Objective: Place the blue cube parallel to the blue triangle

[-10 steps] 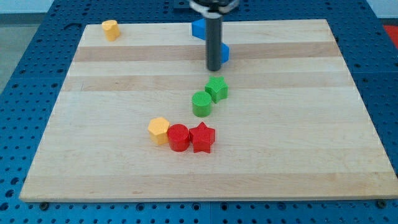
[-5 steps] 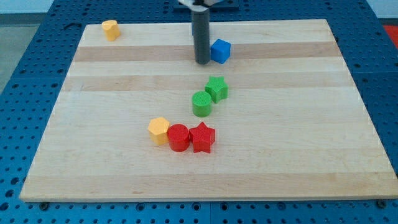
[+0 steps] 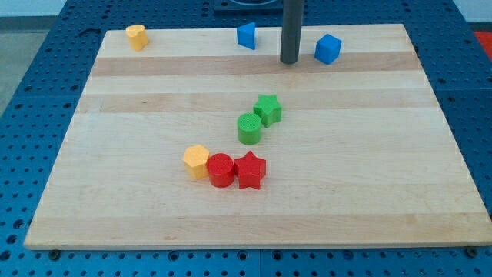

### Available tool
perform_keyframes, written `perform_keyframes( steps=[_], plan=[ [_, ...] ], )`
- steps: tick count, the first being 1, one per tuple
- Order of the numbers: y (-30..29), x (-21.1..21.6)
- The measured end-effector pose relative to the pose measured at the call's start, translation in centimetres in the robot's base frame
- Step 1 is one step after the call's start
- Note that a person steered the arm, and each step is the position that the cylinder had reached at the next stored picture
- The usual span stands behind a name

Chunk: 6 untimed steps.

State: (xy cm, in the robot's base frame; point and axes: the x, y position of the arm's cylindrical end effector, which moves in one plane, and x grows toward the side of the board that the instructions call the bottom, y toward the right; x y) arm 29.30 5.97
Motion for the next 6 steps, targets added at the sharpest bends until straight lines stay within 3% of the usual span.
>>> perform_keyframes(
  steps=[1, 3, 4, 6],
  plan=[
    [4.2, 1.1],
    [11.7, -3.2],
    [12.2, -2.6],
    [7.4, -1.7]
  ],
)
